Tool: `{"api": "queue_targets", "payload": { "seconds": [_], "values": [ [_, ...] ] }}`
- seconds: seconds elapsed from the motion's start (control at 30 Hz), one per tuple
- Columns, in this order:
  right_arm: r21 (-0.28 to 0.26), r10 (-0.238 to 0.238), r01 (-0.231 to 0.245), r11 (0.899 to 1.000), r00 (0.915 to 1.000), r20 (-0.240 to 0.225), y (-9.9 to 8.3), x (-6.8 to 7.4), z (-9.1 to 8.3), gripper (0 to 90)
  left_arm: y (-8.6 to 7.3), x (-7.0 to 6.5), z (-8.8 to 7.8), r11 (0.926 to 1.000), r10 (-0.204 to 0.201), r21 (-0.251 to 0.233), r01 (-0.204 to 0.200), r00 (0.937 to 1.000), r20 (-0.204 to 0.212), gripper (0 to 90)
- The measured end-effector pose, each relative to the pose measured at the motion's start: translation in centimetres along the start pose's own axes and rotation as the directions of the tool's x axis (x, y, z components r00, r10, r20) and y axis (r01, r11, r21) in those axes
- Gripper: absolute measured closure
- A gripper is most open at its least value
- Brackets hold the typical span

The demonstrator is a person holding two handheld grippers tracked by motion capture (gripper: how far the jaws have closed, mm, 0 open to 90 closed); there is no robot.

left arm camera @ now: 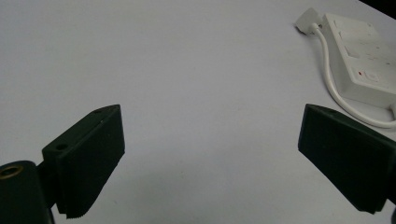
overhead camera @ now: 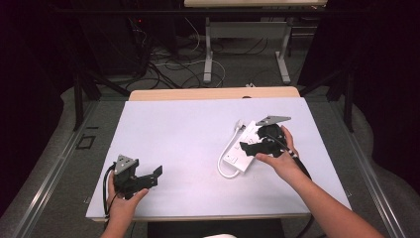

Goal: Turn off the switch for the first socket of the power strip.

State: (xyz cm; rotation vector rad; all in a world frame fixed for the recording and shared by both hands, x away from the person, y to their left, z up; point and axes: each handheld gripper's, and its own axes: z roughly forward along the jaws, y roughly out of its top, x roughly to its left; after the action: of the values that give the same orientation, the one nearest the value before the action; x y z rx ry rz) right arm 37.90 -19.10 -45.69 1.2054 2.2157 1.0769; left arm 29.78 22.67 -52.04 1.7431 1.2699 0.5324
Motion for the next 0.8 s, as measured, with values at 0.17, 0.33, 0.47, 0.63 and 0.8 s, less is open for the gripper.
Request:
{"api": "queue_targets", "payload": {
  "seconds": [0.17, 0.33, 0.47, 0.63, 0.8],
  "values": [
    [-0.009, -0.04, 0.04, 0.999, 0.9991, 0.016, -0.5, 0.2, -0.7, 3.2, 0.0, -0.1, 0.0, 1.0, 0.007, 0.003, -0.007, 1.0, 0.001, 7.2],
    [-0.01, -0.043, 0.043, 0.999, 0.9989, 0.017, -1.4, 0.3, -1.3, 0.0, 0.0, -0.1, 0.0, 0.9999, 0.01, 0.007, -0.01, 0.9999, 0.003, 7.2],
    [-0.013, -0.03, 0.03, 0.999, 0.9994, 0.016, -2.2, 0.1, -1.7, 0.0, 0.0, -0.2, 0.0, 0.9999, 0.014, 0.008, -0.014, 0.9999, 0.003, 7.2],
    [-0.016, -0.028, 0.028, 0.999, 0.9989, 0.037, -3.4, -0.2, -2.3, 0.0, 0.0, -0.2, 0.0, 0.9999, 0.015, 0.008, -0.015, 0.9999, 0.003, 7.2],
    [-0.025, -0.004, 0.005, 1.0, 0.9991, 0.043, -4.7, -0.9, -2.9, 0.0, 0.0, -0.2, 0.0, 0.9999, 0.014, 0.008, -0.014, 0.9999, 0.005, 7.2]
  ]
}}
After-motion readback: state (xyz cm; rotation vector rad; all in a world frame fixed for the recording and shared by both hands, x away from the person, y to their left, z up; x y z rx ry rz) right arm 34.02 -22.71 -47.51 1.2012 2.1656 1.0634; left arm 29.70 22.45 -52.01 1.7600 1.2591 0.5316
